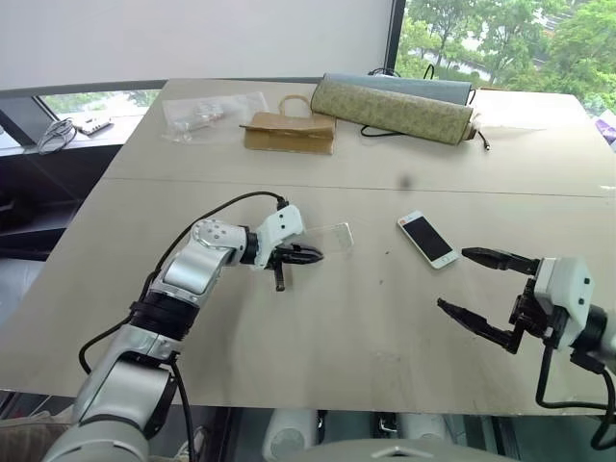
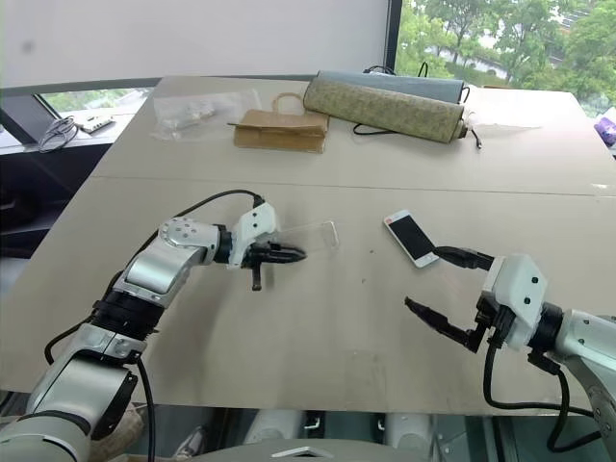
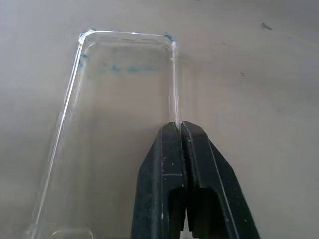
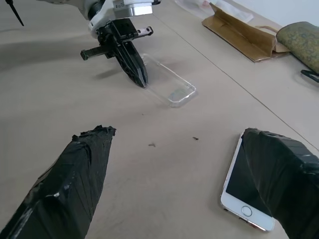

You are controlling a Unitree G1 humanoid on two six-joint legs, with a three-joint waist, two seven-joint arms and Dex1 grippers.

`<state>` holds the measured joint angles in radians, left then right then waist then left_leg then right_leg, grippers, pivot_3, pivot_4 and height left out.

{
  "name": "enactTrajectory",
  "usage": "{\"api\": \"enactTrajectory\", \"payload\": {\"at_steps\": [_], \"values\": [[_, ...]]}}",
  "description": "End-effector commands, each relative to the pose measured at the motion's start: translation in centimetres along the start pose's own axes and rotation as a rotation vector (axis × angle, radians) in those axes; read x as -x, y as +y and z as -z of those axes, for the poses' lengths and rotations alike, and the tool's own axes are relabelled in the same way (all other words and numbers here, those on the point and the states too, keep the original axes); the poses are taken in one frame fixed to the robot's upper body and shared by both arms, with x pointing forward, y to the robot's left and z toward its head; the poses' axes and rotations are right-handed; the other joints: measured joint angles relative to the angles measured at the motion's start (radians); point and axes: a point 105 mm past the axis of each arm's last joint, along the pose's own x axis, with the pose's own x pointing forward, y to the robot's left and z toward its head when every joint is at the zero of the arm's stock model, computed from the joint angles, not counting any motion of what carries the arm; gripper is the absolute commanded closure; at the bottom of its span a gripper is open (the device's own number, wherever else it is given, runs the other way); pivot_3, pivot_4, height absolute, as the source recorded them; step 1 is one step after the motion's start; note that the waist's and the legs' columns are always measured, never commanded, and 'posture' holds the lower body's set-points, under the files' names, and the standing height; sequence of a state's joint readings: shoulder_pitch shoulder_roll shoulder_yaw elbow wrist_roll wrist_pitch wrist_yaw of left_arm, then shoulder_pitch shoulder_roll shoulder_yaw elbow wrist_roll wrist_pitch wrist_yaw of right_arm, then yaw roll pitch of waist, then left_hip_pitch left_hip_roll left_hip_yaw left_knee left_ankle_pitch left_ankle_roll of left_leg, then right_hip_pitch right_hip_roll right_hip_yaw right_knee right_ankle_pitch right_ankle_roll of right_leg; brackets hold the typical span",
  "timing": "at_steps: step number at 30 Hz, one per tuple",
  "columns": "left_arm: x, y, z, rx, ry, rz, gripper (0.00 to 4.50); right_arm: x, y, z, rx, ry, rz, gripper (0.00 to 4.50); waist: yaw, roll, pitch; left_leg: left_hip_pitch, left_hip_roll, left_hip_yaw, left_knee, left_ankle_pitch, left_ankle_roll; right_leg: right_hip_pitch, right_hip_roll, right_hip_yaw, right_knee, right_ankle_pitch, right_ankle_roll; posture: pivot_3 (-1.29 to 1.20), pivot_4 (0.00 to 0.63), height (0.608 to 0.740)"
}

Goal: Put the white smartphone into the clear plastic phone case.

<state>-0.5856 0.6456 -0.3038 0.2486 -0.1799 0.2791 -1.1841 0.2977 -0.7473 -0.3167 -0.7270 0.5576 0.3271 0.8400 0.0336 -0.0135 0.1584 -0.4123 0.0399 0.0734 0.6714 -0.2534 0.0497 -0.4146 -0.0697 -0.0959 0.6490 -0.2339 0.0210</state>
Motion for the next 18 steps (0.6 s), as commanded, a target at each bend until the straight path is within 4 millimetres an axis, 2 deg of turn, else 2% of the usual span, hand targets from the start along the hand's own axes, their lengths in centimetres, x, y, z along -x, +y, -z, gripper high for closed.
{"api": "enactTrajectory", "payload": {"at_steps": [1,6,9,15,18], "values": [[-0.7,-1.5,-1.0,-0.025,-0.043,0.098,4.47,-0.3,-0.2,-0.5,0.021,-0.001,0.04,0.0,0.001,0.0,0.0,0.0,0.0,0.0,0.0,0.0,0.0,0.0,0.0,0.0,0.0,0.0,0.0,0.0,0.15,0.74],[-1.9,-2.9,-3.2,-0.067,-0.096,0.186,4.47,-0.7,-1.5,-0.2,0.004,0.023,0.093,0.0,0.004,0.0,0.0,-0.001,0.0,0.0,0.003,0.0,0.0,0.0,0.0,0.0,0.001,0.0,0.0,0.0,0.15,0.74],[-2.5,-2.8,-4.3,-0.087,-0.108,0.202,4.47,-0.9,-2.1,-0.2,-0.012,0.019,0.106,0.0,0.005,0.0,0.0,-0.001,0.0,-0.001,0.003,0.0,0.0,0.0,0.0,0.0,0.001,0.0,0.0,0.0,0.15,0.74],[-3.9,-2.7,-5.4,-0.16,-0.091,0.25,4.47,-1.1,-1.9,-0.3,0.017,-0.007,0.106,0.0,0.005,0.0,0.0,-0.001,-0.001,-0.001,0.004,0.0,0.0,0.0,0.0,0.0,0.002,0.0,0.0,0.0,0.15,0.74],[-4.2,-3.1,-5.1,-0.177,-0.059,0.284,4.47,-1.0,-1.5,0.2,0.008,0.0,0.096,0.0,0.003,0.0,0.0,-0.001,-0.002,0.0,0.004,0.0,0.0,0.0,0.0,0.0,0.003,0.0,0.0,0.0,0.15,0.74]]}}
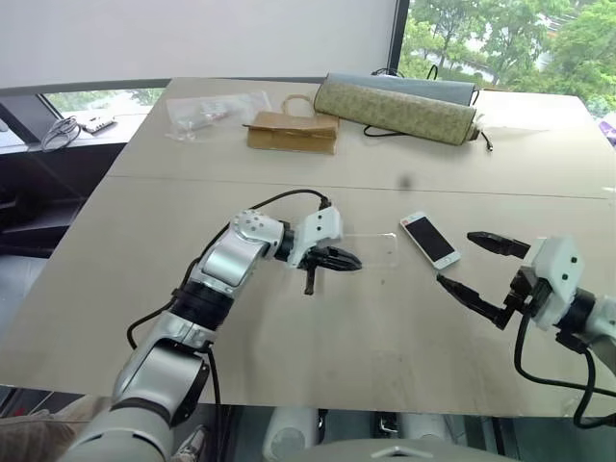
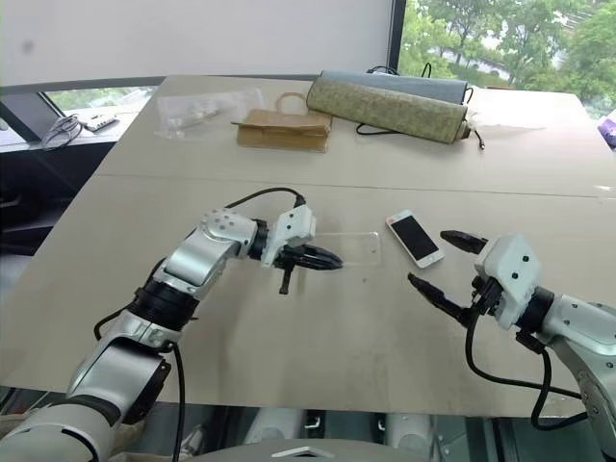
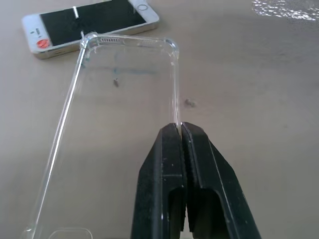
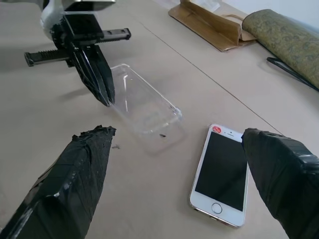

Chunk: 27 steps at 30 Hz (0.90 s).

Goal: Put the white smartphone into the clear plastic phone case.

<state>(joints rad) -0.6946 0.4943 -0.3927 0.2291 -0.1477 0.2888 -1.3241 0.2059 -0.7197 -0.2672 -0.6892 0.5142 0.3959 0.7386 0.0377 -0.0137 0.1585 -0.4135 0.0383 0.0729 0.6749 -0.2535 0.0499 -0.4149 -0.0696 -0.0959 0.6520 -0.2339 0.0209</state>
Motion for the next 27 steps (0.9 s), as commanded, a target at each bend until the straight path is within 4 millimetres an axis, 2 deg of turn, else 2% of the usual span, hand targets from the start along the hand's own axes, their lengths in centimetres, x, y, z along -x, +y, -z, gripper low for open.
{"api": "enactTrajectory", "payload": {"at_steps": [1,6,9,12,13,16,17,18,21,24,27], "values": [[-0.2,-0.2,-0.2,-0.051,0.028,0.032,4.47,0.1,0.5,-0.1,0.022,-0.013,-0.014,0.0,-0.001,0.0,0.0,0.0,0.0,0.0,0.0,0.0,0.0,0.0,0.0,0.0,0.0,0.0,0.0,0.0,0.15,0.74],[-0.4,-0.1,1.0,-0.031,0.077,0.034,4.47,0.2,0.6,0.5,0.023,0.001,-0.007,0.0,0.0,0.0,0.0,0.0,0.0,0.0,0.001,0.0,0.0,0.0,0.0,0.0,0.001,0.0,0.0,0.0,0.15,0.74],[-0.3,-0.5,0.7,-0.017,0.064,0.048,3.73,0.3,0.7,0.8,0.017,0.007,-0.013,0.0,0.0,0.0,0.0,0.0,0.001,0.0,0.002,0.0,0.0,0.0,0.0,0.0,0.002,0.0,0.0,0.0,0.15,0.74],[0.0,-0.7,0.2,-0.017,0.046,0.034,2.43,0.5,0.9,1.0,0.015,0.018,-0.024,0.0,0.0,0.0,0.0,0.0,0.001,0.0,0.002,0.0,0.0,0.0,0.0,0.0,0.002,0.0,0.0,0.0,0.15,0.74],[0.3,-0.8,0.0,-0.018,0.041,0.027,1.7,0.5,0.7,1.2,0.014,0.026,-0.019,0.0,0.0,0.0,0.0,0.0,0.001,0.0,0.002,0.0,0.0,0.0,0.0,0.0,0.002,0.0,0.0,0.0,0.15,0.74],[1.3,-1.1,-0.7,-0.008,0.006,-0.002,0.68,0.6,0.1,1.8,0.014,0.072,0.005,0.0,-0.005,0.0,0.0,0.0,0.001,0.0,0.002,0.0,0.0,0.0,0.0,0.001,0.002,0.0,0.0,0.0,0.15,0.74],[1.8,-1.4,-1.0,-0.007,-0.019,-0.011,0.2,0.5,-0.3,2.3,0.007,0.108,0.027,0.0,-0.01,0.0,0.0,0.0,0.002,0.0,0.002,0.0,0.0,0.0,0.0,0.001,0.003,0.0,0.0,0.0,0.15,0.74],[2.3,-1.6,-1.4,-0.003,-0.046,-0.024,0.03,0.3,-0.8,2.9,0.009,0.153,0.049,0.0,-0.014,0.0,0.0,0.0,0.002,0.0,0.002,0.0,0.0,0.0,0.0,0.001,0.003,0.0,0.0,0.0,0.15,0.74],[3.7,-2.0,-2.1,0.015,-0.119,-0.104,0.03,-0.2,-2.0,4.1,0.002,0.272,0.104,0.0,-0.022,0.0,0.0,0.001,0.002,0.0,0.003,0.0,0.0,0.0,-0.001,0.001,0.005,-0.001,0.0,0.0,0.15,0.74],[5.4,-2.3,-2.2,0.034,-0.194,-0.211,0.03,-1.6,-3.7,4.4,0.004,0.302,0.179,0.0,-0.026,0.0,0.0,0.001,0.002,0.0,0.003,0.0,0.0,0.0,-0.001,0.002,0.006,-0.001,0.0,0.0,0.15,0.74],[6.8,-3.1,-1.8,0.065,-0.255,-0.268,0.03,-4.1,-4.5,4.0,-0.105,0.273,0.178,0.0,-0.029,0.0,0.0,0.003,0.002,-0.001,0.003,0.0,0.0,0.0,0.0,0.004,0.006,0.0,0.0,0.0,0.15,0.74]]}}
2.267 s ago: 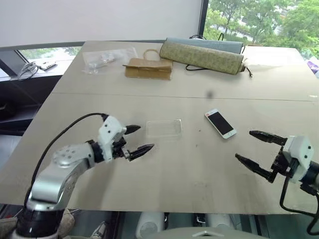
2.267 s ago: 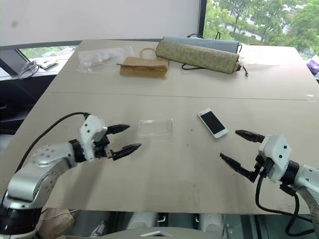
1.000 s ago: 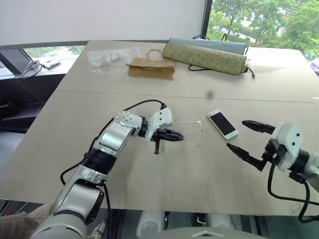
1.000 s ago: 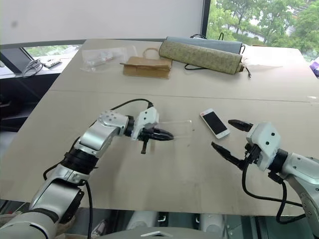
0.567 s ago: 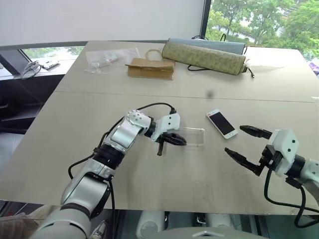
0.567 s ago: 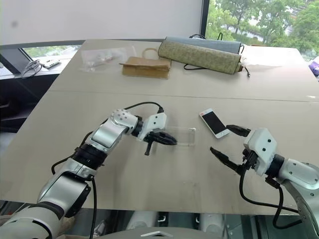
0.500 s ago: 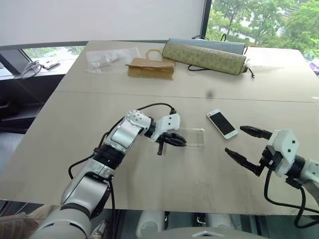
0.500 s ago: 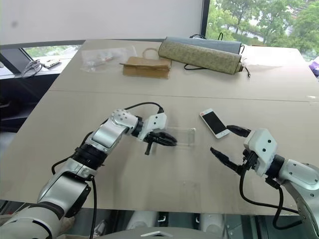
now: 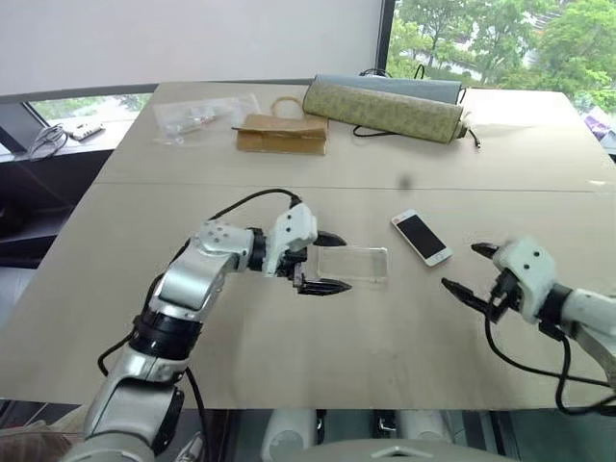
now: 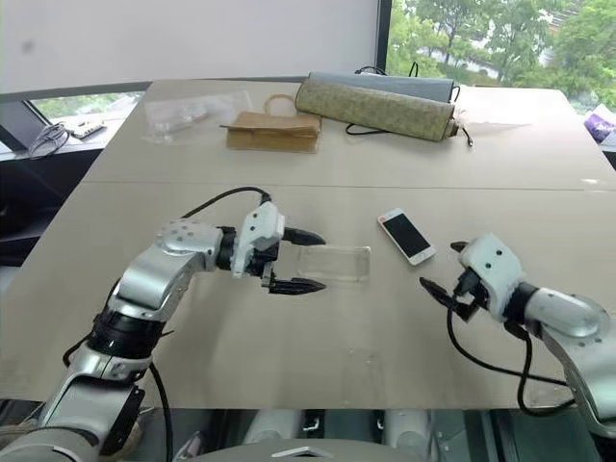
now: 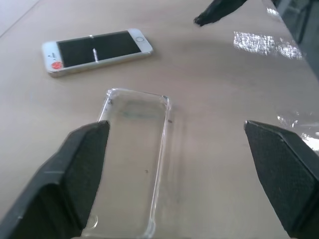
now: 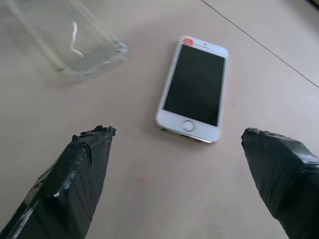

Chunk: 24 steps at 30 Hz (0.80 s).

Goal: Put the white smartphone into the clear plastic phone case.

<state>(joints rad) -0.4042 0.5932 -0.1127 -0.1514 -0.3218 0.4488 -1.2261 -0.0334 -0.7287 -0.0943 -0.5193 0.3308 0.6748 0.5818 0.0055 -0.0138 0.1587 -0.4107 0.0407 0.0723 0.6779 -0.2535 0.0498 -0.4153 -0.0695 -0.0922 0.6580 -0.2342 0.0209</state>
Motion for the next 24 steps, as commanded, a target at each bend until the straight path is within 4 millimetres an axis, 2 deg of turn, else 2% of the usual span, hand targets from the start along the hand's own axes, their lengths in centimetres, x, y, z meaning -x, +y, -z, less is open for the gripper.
{"api": "enactTrajectory", "payload": {"at_steps": [1,4,6,9,15,24], "values": [[1.9,-0.2,-1.5,-0.006,-0.083,-0.068,0.03,-1.9,-0.1,-1.3,-0.073,-0.013,-0.012,0.0,0.006,0.0,0.0,0.0,0.0,0.0,0.0,0.0,0.0,0.0,0.0,0.0,0.0,0.0,0.0,0.0,0.15,0.74],[2.7,-0.8,-2.1,0.026,-0.143,-0.074,0.03,-3.6,-0.2,-2.4,-0.108,-0.01,-0.001,0.0,0.01,0.0,0.0,-0.001,0.0,-0.001,0.0,0.0,0.0,0.0,0.0,-0.001,0.0,0.002,-0.003,0.0,0.15,0.74],[3.3,-1.4,-2.4,0.043,-0.164,-0.078,0.03,-5.1,-0.6,-2.4,-0.155,0.019,0.038,0.0,0.012,0.0,0.0,-0.002,-0.001,-0.002,0.0,0.0,0.0,-0.001,-0.001,-0.002,0.0,0.002,-0.003,0.0,0.15,0.74],[4.2,-1.8,-3.2,0.052,-0.2,-0.093,0.03,-6.2,-0.4,-2.0,-0.152,0.072,0.057,0.0,0.01,0.0,0.0,-0.003,-0.002,-0.001,0.0,0.001,-0.002,-0.001,-0.002,-0.002,-0.001,0.002,-0.003,0.0,0.15,0.74],[5.5,-2.1,-3.7,0.054,-0.209,-0.135,0.03,-6.5,-0.6,-0.6,-0.14,0.162,0.106,0.0,0.007,0.0,0.0,-0.003,-0.002,-0.001,0.0,0.001,-0.002,-0.001,-0.002,-0.002,-0.001,0.002,-0.003,0.0,0.15,0.74],[5.7,-2.4,-4.4,0.023,-0.211,-0.174,0.03,-6.5,0.7,2.3,-0.24,0.286,0.073,0.0,0.008,-0.001,-0.001,-0.002,-0.001,-0.001,0.0,0.0,0.0,0.0,-0.001,-0.002,-0.001,0.002,-0.003,0.0,0.15,0.74]]}}
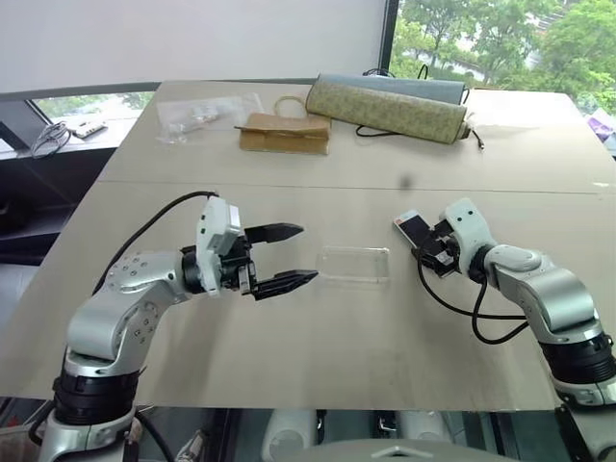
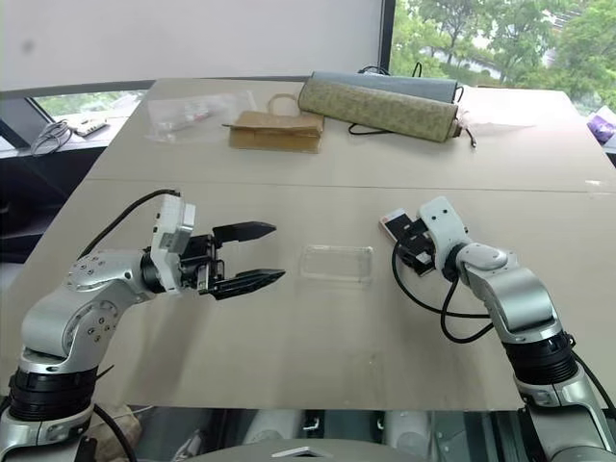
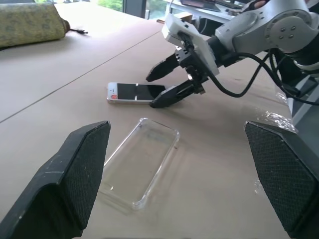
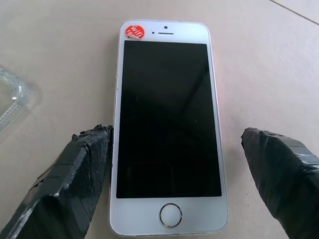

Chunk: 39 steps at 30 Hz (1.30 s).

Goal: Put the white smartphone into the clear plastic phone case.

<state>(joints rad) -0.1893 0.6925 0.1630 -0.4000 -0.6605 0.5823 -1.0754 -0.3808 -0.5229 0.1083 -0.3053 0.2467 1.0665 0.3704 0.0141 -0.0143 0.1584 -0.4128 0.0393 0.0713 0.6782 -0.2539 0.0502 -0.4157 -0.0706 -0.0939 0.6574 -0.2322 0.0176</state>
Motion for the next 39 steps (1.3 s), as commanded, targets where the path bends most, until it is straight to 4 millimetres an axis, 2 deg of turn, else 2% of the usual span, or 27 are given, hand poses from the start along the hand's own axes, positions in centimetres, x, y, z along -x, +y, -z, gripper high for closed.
{"api": "enactTrajectory", "payload": {"at_steps": [1,4,9,11,13,15,19,25,27,30,31,34,39], "values": [[0.2,-0.8,-1.8,-0.082,-0.022,-0.004,0.0,-0.3,0.4,1.9,-0.064,0.076,-0.016,0.55,-0.001,0.0,0.0,0.0,0.0,0.0,0.0,0.0,0.0,0.0,0.0,0.0,0.0,0.0,0.0,0.0,0.15,0.74],[0.4,-1.2,-1.7,-0.082,-0.019,-0.007,0.0,-0.4,0.3,2.1,-0.087,0.084,-0.021,1.64,-0.001,-0.001,-0.001,0.0,0.0,0.0,0.0,0.0,0.0,0.0,0.0,0.0,0.0,0.0,0.0,0.0,0.15,0.74],[0.5,-1.5,-1.3,-0.076,-0.013,-0.013,0.0,-0.3,0.1,2.2,-0.087,0.086,-0.027,1.65,0.001,-0.003,-0.003,0.001,0.0,0.0,0.0,0.0,0.0,0.001,0.0,0.0,0.0,-0.001,0.002,0.0,0.15,0.74],[0.4,-1.3,-0.7,-0.065,-0.011,-0.021,0.0,-0.2,0.1,1.4,-0.066,0.036,-0.044,1.65,0.001,-0.004,-0.003,0.001,0.0,0.0,0.0,0.0,0.0,0.001,0.0,0.0,0.0,-0.001,0.002,0.0,0.15,0.74],[0.4,-1.0,-0.2,-0.051,-0.006,-0.039,0.0,0.1,0.2,-0.4,-0.03,-0.065,-0.071,1.65,0.0,-0.003,-0.003,0.001,0.0,0.0,0.0,0.0,0.0,0.001,0.0,0.0,0.0,-0.001,0.001,0.0,0.15,0.74],[0.6,-0.8,0.4,-0.032,0.003,-0.061,0.0,0.9,0.8,-2.5,0.08,-0.18,-0.13,1.65,-0.002,-0.002,-0.002,0.001,0.0,0.0,0.0,0.0,0.0,0.001,0.0,0.0,0.0,-0.001,0.001,0.0,0.15,0.74],[1.5,-0.8,1.9,-0.012,0.043,-0.083,0.0,2.2,3.2,-5.0,0.264,-0.327,-0.296,1.65,-0.006,-0.001,-0.001,0.0,0.0,0.001,-0.002,0.0,0.0,-0.002,0.001,0.002,0.0,-0.001,0.001,0.0,0.15,0.74],[2.9,-0.7,4.6,-0.006,0.123,-0.118,0.0,2.9,5.6,-6.0,0.458,-0.339,-0.5,1.65,-0.004,0.0,-0.001,0.0,0.001,0.002,-0.004,0.0,0.0,-0.003,0.001,0.001,-0.001,-0.001,0.001,0.0,0.15,0.74],[3.4,-0.8,5.3,-0.006,0.133,-0.122,0.0,2.1,5.4,-6.3,0.484,-0.315,-0.488,1.65,-0.003,0.0,0.0,0.0,0.001,0.002,-0.004,0.0,0.0,-0.003,0.0,0.001,-0.001,-0.001,0.001,0.0,0.15,0.74],[3.8,-1.0,5.5,-0.014,0.132,-0.132,0.0,1.1,3.7,-7.1,0.382,-0.289,-0.429,1.65,-0.001,0.0,0.0,0.0,0.001,0.002,-0.004,0.0,0.0,-0.004,0.0,0.001,-0.001,0.0,-0.001,0.0,0.15,0.74],[3.9,-1.0,5.5,-0.017,0.131,-0.138,0.0,1.0,3.1,-7.1,0.369,-0.282,-0.405,1.14,0.001,0.0,0.0,-0.001,0.001,0.002,-0.004,0.0,0.0,-0.004,-0.001,0.001,-0.002,0.0,-0.001,0.0,0.15,0.74],[4.2,-1.2,5.6,-0.02,0.129,-0.144,0.0,0.5,1.4,-6.6,0.293,-0.251,-0.316,0.03,0.003,0.0,0.0,-0.002,0.001,0.001,-0.004,0.0,0.0,-0.004,-0.002,0.0,-0.002,0.0,-0.001,0.0,0.15,0.74],[4.6,-1.5,5.8,-0.014,0.116,-0.149,0.0,0.2,-0.1,-4.5,0.183,-0.173,-0.228,0.03,-0.001,0.0,0.0,-0.002,0.001,0.002,-0.005,0.0,0.0,-0.004,-0.002,0.0,-0.003,0.0,-0.001,0.0,0.15,0.74]]}}
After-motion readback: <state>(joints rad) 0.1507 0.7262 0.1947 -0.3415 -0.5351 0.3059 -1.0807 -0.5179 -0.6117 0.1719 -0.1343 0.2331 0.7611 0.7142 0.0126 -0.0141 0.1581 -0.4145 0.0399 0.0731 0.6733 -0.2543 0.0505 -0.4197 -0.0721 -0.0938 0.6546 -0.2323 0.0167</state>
